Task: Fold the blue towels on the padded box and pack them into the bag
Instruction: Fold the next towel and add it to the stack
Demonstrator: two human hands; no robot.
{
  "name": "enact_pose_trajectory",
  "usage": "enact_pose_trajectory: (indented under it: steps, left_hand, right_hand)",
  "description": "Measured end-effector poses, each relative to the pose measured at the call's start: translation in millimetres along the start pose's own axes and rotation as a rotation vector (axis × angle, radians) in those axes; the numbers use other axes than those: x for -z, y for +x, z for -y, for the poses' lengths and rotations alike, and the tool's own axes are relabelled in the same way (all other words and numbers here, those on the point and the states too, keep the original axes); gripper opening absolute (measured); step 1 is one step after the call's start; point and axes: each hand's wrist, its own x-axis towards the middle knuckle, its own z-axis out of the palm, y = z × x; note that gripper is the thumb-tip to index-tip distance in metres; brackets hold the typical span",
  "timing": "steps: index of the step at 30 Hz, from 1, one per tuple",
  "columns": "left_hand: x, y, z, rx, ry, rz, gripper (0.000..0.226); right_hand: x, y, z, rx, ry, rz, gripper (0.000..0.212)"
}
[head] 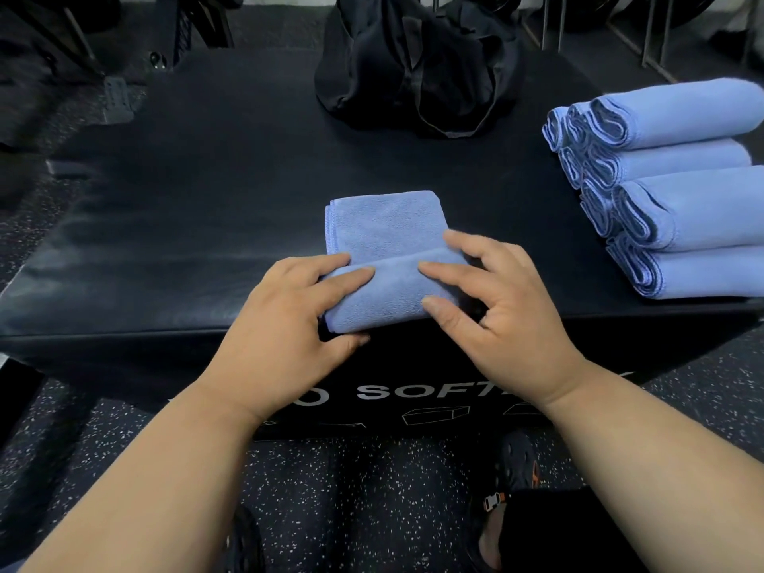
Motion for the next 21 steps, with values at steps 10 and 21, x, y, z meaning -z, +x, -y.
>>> enact_pose_trajectory:
  steps: [10, 21]
  left_hand:
    - [0.2, 0.1, -0.3, -0.05, -0.067, -0.087, 0.079]
    - [-12.2, -2.1, -2.0, -0.05, 0.12, 0.0, 0.069]
  right_hand:
    - [8.1, 4.1, -19.8, -0.033, -0.056, 0.158, 0.075]
    - [-7.9, -3.3, -11.6, 0.116, -0.216, 0.224, 0.06]
